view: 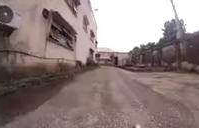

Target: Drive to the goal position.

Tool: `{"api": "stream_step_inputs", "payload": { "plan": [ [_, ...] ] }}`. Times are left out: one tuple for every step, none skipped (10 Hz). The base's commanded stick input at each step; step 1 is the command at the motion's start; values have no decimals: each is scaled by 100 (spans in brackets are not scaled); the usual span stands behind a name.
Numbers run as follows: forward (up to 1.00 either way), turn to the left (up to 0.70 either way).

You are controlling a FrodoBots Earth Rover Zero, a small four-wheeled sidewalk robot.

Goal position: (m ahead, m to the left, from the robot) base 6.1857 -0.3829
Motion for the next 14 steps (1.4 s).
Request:
{"api": "stream_step_inputs", "payload": {
  "plan": [
    [100, 0],
    [100, 0],
    [100, 0],
    [100, 0],
    [100, -1],
    [100, -16],
    [100, -27],
    [100, -27],
    [100, -27],
    [100, -27],
    [100, -27],
    [100, -21],
    [100, -4],
    [100, 0]
  ]
}}
